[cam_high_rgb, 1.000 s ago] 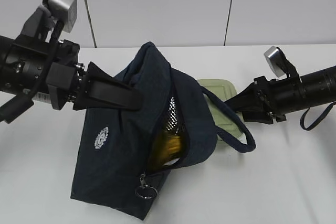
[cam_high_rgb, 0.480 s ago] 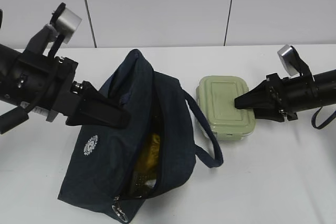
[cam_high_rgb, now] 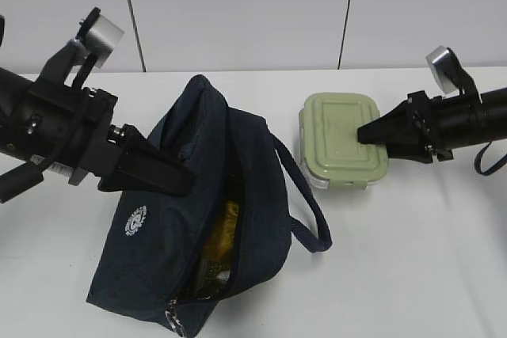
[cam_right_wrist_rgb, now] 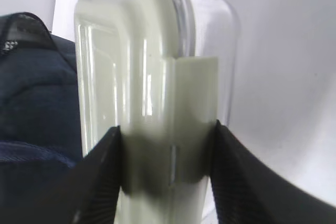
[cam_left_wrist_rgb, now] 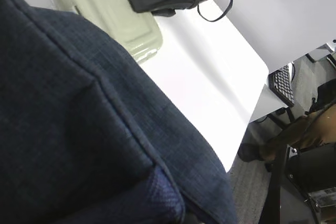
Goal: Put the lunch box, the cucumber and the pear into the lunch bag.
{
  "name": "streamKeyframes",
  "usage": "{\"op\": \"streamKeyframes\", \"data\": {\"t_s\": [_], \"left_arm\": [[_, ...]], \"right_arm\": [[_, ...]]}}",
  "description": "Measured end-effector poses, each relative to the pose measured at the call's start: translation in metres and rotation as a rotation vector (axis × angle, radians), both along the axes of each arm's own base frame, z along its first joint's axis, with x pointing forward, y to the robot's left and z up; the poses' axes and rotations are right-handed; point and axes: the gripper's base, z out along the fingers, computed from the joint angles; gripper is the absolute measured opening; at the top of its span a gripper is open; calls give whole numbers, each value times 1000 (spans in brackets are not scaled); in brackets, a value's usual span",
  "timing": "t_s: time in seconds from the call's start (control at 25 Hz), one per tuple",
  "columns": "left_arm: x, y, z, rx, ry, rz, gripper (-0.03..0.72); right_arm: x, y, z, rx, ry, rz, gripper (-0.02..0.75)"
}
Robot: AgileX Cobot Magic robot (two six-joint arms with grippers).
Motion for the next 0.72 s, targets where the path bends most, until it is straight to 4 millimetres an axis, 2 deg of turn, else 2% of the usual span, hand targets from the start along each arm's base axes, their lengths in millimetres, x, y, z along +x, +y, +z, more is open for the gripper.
{"op": "streamKeyframes", "data": {"t_s": [0.2, 0.44, 0.72], "left_arm": [[0, 0, 0, -1, 1, -1, -15], [0, 0, 0, -1, 1, -1, -15], [0, 0, 0, -1, 1, -1, -15]], "right_arm": [[3, 0, 31, 5, -45, -20, 368], [-4, 7, 59, -9, -71, -10, 368], [-16, 44, 89, 10, -90, 70, 368]]}}
